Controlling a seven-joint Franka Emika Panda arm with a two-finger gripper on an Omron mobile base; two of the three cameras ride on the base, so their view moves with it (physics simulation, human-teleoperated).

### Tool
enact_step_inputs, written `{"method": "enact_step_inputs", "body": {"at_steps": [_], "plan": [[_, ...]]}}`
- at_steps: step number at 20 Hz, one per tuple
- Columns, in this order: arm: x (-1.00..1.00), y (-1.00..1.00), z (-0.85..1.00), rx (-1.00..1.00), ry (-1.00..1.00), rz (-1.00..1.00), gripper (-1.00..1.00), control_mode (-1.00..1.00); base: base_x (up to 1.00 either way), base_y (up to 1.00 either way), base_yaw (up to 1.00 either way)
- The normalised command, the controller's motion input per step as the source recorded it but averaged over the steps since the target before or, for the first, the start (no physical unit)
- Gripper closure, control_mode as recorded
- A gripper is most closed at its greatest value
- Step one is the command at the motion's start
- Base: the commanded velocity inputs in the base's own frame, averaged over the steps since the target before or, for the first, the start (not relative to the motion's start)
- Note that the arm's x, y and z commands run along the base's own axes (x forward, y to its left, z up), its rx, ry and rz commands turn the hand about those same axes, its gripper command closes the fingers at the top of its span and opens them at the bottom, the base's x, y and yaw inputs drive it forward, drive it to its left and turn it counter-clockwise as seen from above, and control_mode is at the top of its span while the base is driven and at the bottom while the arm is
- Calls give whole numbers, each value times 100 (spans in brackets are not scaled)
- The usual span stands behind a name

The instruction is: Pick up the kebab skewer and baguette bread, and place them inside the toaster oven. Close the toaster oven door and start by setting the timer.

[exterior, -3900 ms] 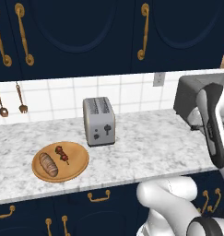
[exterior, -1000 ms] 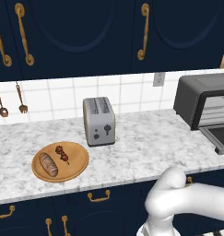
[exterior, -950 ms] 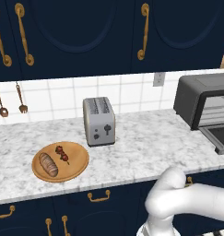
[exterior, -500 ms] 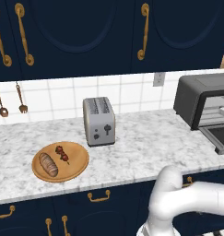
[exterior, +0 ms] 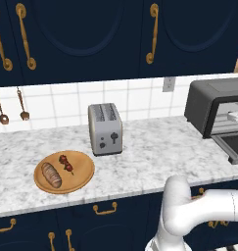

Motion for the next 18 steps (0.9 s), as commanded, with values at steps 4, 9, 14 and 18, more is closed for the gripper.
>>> {"method": "enact_step_inputs", "body": {"at_steps": [4, 9, 14, 18], "plan": [[32, -24, -2, 0, 0, 0, -100, -100, 0, 0, 0], [20, -10, 0, 0, 2, 0, -100, -100, 0, 0, 0], [7, 0, 0, 0, 10, -6, -100, -100, 0, 0, 0], [30, 0, 0, 0, 6, -3, -100, -100, 0, 0, 0]]}}
